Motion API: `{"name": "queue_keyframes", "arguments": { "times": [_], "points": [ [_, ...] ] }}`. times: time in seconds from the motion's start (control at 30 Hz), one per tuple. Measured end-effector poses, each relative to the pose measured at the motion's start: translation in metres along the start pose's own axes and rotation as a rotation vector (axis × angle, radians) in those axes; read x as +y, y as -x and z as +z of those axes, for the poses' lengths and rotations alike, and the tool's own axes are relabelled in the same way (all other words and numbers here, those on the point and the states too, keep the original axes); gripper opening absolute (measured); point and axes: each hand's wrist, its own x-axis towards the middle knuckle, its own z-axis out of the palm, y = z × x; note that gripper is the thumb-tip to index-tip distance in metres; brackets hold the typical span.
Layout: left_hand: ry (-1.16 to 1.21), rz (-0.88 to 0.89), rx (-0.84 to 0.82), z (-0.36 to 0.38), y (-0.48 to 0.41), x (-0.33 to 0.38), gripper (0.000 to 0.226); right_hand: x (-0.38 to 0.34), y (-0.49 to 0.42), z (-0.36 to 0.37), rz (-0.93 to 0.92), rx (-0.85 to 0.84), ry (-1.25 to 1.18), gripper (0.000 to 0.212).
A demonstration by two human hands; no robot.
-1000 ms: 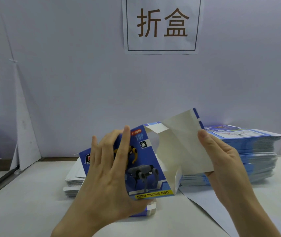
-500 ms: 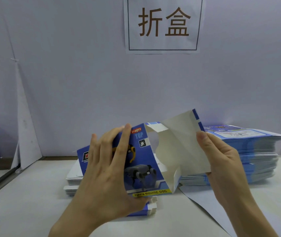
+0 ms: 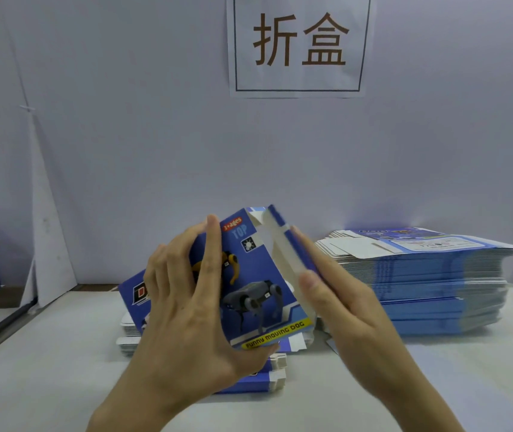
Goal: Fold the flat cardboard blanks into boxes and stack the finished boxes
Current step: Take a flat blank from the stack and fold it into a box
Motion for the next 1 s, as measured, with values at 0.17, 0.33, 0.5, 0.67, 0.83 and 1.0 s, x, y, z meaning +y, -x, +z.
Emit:
{"name": "queue_keyframes", "arguments": {
  "times": [0.17, 0.33, 0.5, 0.67, 0.83, 1.0],
  "points": [
    [-0.041, 0.015, 0.012, -0.003, 0.000, 0.005, 0.127, 0.001, 0.000, 0.006, 0.009, 0.005, -0.014, 0.045],
    [-0.058, 0.046, 0.029, -0.001, 0.001, 0.013, 0.128, 0.000, 0.001, 0.003, 0.000, 0.048, 0.021, 0.042],
    [-0.013, -0.016, 0.005, -0.001, 0.003, 0.017, 0.125, -0.002, 0.004, 0.007, -0.033, 0.013, 0.169, 0.046],
    [-0.043, 0.029, -0.044, 0.002, 0.002, 0.017, 0.123, -0.005, 0.006, 0.009, -0.029, -0.022, 0.179, 0.072],
    [-0.074, 0.053, -0.024, 0.005, 0.003, 0.021, 0.123, -0.003, 0.006, 0.013, -0.014, -0.023, 0.073, 0.068],
    [-0.043, 0.040, -0.025, 0.003, 0.002, 0.012, 0.123, 0.002, 0.005, 0.007, -0.012, -0.091, -0.007, 0.061]
  ]
}}
